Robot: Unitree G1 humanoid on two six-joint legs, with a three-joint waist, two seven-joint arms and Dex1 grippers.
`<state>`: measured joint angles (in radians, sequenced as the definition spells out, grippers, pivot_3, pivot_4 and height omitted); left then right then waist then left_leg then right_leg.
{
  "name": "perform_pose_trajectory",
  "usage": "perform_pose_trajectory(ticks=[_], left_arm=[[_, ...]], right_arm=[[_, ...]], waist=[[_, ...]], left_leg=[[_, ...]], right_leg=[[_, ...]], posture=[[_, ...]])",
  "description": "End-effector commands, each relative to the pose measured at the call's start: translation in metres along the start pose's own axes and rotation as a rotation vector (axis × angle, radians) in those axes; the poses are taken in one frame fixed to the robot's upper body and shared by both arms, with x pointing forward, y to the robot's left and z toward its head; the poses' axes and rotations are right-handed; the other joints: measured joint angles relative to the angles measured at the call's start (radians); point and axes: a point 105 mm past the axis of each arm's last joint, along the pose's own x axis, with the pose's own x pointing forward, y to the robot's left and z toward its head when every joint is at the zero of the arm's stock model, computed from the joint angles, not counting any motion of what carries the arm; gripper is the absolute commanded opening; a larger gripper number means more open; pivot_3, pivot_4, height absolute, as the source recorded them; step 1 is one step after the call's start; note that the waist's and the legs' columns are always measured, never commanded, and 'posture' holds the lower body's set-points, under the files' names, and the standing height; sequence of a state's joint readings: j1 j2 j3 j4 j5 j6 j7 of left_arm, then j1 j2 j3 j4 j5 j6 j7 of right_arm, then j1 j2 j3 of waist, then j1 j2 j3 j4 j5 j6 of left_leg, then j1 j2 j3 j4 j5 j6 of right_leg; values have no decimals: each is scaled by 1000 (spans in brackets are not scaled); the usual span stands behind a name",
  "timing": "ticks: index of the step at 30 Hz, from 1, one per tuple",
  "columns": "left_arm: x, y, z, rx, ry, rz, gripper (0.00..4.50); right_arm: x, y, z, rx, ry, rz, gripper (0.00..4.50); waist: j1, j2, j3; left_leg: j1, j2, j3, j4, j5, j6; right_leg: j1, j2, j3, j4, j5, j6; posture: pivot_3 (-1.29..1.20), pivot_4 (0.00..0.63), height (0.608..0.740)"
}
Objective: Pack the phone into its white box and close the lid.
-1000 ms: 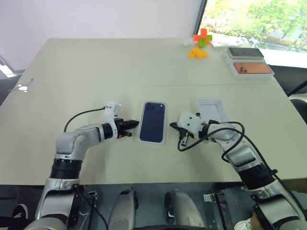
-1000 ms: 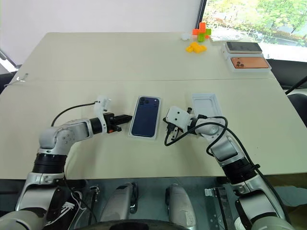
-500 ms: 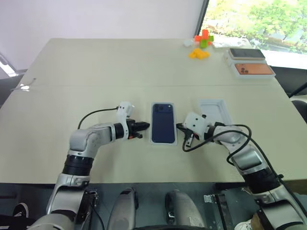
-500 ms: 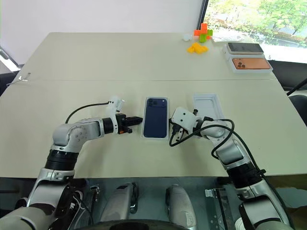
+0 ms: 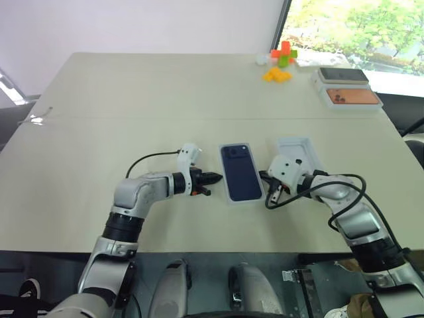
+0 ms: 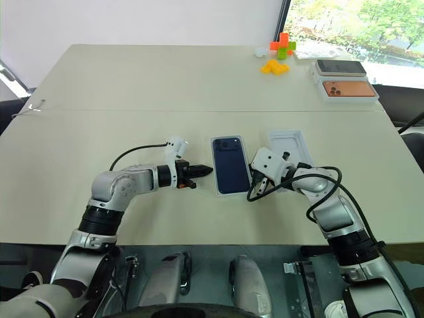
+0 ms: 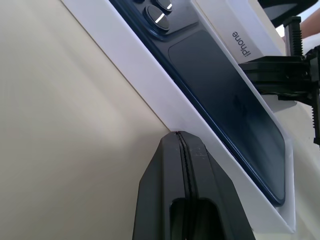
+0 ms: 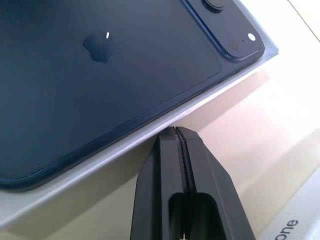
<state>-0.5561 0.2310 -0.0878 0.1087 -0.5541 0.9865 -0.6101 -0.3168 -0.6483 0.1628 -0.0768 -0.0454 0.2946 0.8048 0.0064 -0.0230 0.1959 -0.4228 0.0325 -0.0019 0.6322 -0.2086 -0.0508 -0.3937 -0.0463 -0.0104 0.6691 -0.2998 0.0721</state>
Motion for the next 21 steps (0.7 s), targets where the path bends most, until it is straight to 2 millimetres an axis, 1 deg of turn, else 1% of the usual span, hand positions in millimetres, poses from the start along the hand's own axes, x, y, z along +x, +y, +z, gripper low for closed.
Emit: perform_pose_trajectory(ticks=[1,7,14,19,21], left_arm=[[10,-16,11,45,-26,-70,21],[11,-17,12,63,-30,-74,21],[16,-12,15,49,-53,-42,21],[19,-18,19,58,-65,-71,21],[21,-22,17,51,-55,-88,21]], right_arm=[[-3,2,17,-33,-55,12,0],[-6,1,14,-29,-39,6,0],[-9,2,11,-15,-26,0,0],[-10,3,12,-13,-26,1,0],[-12,2,10,-19,-17,0,0]], waist=[[1,0,0],[4,0,0],[5,0,0],[4,0,0],[4,0,0]], left_leg=[[0,0,0,0,0,0],[0,0,0,0,0,0],[0,0,0,0,0,0],[0,0,0,0,0,0],[0,0,0,0,0,0]], right_leg=[[0,0,0,0,0,0],[0,0,0,0,0,0],[0,0,0,0,0,0],[0,0,0,0,0,0],[0,0,0,0,0,0]], posture=[[0,150,739],[0,150,739],[0,150,739],[0,150,739],[0,150,739]])
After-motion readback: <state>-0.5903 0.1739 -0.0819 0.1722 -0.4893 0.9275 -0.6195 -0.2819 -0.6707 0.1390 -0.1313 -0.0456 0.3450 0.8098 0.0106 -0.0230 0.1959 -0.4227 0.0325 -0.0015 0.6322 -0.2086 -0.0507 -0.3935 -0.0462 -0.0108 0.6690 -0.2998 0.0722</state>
